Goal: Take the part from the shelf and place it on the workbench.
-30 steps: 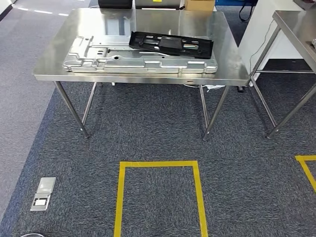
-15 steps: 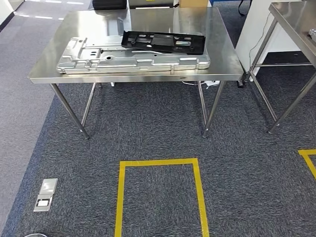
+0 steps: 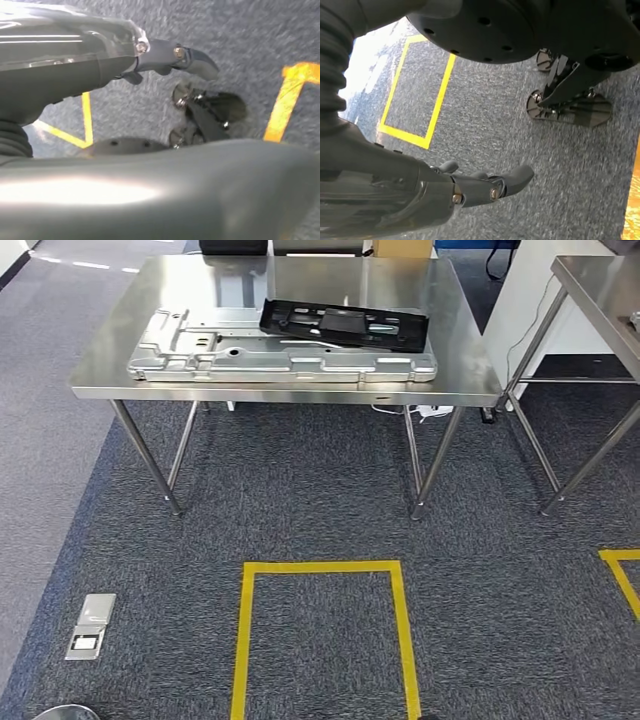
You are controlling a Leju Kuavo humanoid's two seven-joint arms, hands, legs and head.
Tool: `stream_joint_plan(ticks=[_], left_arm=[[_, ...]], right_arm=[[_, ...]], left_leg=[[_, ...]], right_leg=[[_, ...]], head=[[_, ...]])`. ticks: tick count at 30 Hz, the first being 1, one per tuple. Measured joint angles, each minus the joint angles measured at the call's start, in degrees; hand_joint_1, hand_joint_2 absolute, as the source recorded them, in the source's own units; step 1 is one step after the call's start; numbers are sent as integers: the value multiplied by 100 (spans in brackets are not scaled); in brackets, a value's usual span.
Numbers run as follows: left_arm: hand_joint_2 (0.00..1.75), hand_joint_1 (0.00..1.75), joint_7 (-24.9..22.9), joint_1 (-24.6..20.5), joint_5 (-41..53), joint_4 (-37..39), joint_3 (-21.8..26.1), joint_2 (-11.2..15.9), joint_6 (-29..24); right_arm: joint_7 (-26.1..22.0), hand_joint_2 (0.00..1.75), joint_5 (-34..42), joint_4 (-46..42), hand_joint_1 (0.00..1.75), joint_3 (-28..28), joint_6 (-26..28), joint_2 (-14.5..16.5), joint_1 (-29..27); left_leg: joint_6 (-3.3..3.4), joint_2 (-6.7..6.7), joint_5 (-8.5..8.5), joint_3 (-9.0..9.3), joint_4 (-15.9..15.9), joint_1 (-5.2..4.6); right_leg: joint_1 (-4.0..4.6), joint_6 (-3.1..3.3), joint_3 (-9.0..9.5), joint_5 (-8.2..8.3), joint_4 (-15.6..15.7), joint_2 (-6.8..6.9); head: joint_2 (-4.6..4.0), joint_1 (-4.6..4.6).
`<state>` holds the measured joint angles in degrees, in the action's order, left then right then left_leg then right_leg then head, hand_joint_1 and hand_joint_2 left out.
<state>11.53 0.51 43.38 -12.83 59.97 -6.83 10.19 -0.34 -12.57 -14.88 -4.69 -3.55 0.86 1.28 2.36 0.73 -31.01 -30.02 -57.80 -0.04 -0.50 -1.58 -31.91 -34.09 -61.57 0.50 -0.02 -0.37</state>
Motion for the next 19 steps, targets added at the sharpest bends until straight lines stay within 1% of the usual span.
stream_joint_plan(ticks=[1,2,3,4,5,6,7,8,9,10,12,13,14,15,16,17,18,19], left_arm=[[131,0,-31,6,-126,-20,-162,16,-31],[87,0,-61,5,-247,-49,-320,32,-57],[44,0,-96,3,-371,-89,-482,45,-86],[0,0,-129,-3,-494,-139,-640,62,-117],[0,0,-159,-14,-618,-203,-801,79,-146],[0,0,-189,-30,-741,-273,-962,95,-173],[0,0,-216,-48,-852,-340,-1110,110,-200],[0,0,-242,-64,-966,-408,-1265,130,-225],[0,0,-272,-77,-1080,-466,-1418,149,-252],[0,0,-305,-83,-1200,-519,-1581,170,-281],[0,0,-372,-76,-1454,-598,-1923,215,-342],[0,0,-406,-56,-1580,-623,-2093,239,-373],[0,0,-440,-23,-1703,-636,-2253,259,-403],[0,0,-473,23,-1828,-643,-2418,275,-434],[0,0,-507,82,-1946,-645,-2573,289,-461],[0,0,-541,153,-2063,-645,-2726,296,-484],[0,0,-572,235,-2178,-643,-2878,301,-510],[0,0,-588,278,-2233,-642,-2950,304,-520]], right_arm=[[1,131,36,-6,0,4,5,-7,-41],[1,87,71,-6,0,7,11,-12,-91],[1,44,107,-3,0,10,19,-16,-148],[2,0,141,2,0,15,27,-19,-217],[7,0,176,11,0,21,38,-24,-294],[11,0,211,24,0,28,49,-29,-372],[15,0,241,37,0,35,62,-35,-445],[19,0,275,51,0,41,71,-39,-512],[18,0,307,62,0,47,81,-41,-565],[18,0,340,67,0,55,91,-41,-611],[17,0,414,66,0,76,107,-40,-686],[18,0,450,59,0,91,112,-40,-710],[18,0,488,42,0,108,120,-40,-724],[19,0,523,7,0,125,130,-42,-727],[18,0,555,-39,0,138,143,-43,-718],[18,0,590,-102,0,150,157,-44,-701],[18,0,621,-177,0,160,168,-44,-677],[18,0,637,-213,0,164,174,-44,-664]], left_leg=[[15,9,10,-9,6,3],[24,14,14,-18,5,2],[26,19,16,-21,4,-1],[28,22,17,-20,3,-1],[28,21,17,-14,1,0],[24,19,15,-4,-1,2],[13,16,9,6,-7,3],[-8,14,-3,8,-22,-9],[-37,14,-12,1,-38,-23],[-64,16,-18,-10,-53,-36],[-107,17,-14,-24,-68,-41],[-128,11,-39,-27,-88,-33],[-155,2,-113,-50,-162,-24],[-187,-8,-249,-113,-330,-14],[-218,-16,-440,-227,-615,-1],[-242,-18,-645,-382,-988,11],[-258,-19,-805,-535,-1355,21],[-265,-19,-891,-622,-1562,25]], right_leg=[[-7,-15,-124,-199,-309,-13],[-10,-30,-279,-398,-686,-19],[-13,-45,-416,-536,-1028,-22],[-15,-60,-484,-574,-1228,-22],[-21,-73,-449,-493,-1202,-22],[-30,-85,-309,-315,-944,-21],[-41,-95,-108,-102,-540,-19],[-44,-93,76,55,-150,-17],[-46,-68,199,151,136,-21],[-41,-34,252,178,279,-27],[-28,55,243,167,306,-37],[-32,87,240,175,310,-28],[-41,124,236,183,315,-17],[-53,155,228,193,323,-7],[-58,179,217,199,324,2],[-57,195,205,201,322,6],[-54,199,196,203,319,11],[-52,201,191,203,317,14]], head=[[0,1],[0,2],[0,2],[0,2],[0,2],[0,2],[0,2],[0,2],[0,1],[0,-1],[0,-4],[0,-4],[0,-4],[0,-4],[0,-5],[0,-5],[0,-5],[0,-5]])
